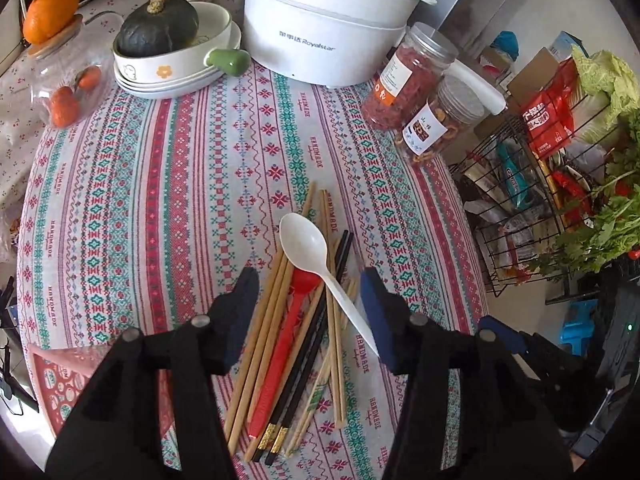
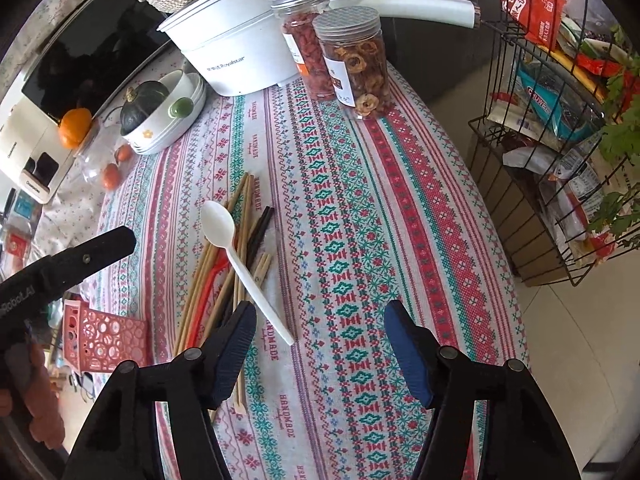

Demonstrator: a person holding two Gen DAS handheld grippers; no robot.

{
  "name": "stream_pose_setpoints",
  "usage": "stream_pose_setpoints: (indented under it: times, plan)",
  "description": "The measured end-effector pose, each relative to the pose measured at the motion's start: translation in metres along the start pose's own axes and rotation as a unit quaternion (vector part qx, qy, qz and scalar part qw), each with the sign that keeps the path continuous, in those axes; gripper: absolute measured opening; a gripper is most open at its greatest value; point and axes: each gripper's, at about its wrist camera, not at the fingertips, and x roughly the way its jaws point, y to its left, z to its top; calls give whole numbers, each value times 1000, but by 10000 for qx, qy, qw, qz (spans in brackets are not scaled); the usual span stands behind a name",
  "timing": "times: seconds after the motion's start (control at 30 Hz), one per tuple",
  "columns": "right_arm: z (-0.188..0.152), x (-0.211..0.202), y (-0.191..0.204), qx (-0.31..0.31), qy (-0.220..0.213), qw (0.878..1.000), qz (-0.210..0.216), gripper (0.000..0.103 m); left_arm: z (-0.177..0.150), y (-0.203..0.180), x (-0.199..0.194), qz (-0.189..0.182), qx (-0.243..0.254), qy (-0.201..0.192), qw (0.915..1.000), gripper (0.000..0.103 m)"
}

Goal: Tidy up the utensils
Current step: 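Lower the left tool onto the white plastic spoon and close on it, then lift the white spoon with the left tool while the right tool grasps a wooden chopstick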

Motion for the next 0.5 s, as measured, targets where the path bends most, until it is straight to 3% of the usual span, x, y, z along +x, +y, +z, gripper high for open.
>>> stream_pose_setpoints:
  times: [0.1,0.2,0.3,0.4,0.5]
  plan:
    - [1,1,-11,101,65,9999,5,67,10,-6,37,281,-16,194,9994,54]
    - [-1,-2,-18,76,91,9999,54,67,16,3,64,280,-288,260,9989,37]
    - [-3,-3,-24,14,134,9999,85,67,17,13,78,11,-596,272,9979,24]
    - [-3,-3,-28,11,183,9998,105,67,17,12,77,-4,-528,76,9986,7]
    - [-4,-5,-27,-14,183,9997,131,68,16,11,73,12,-515,-45,9987,6]
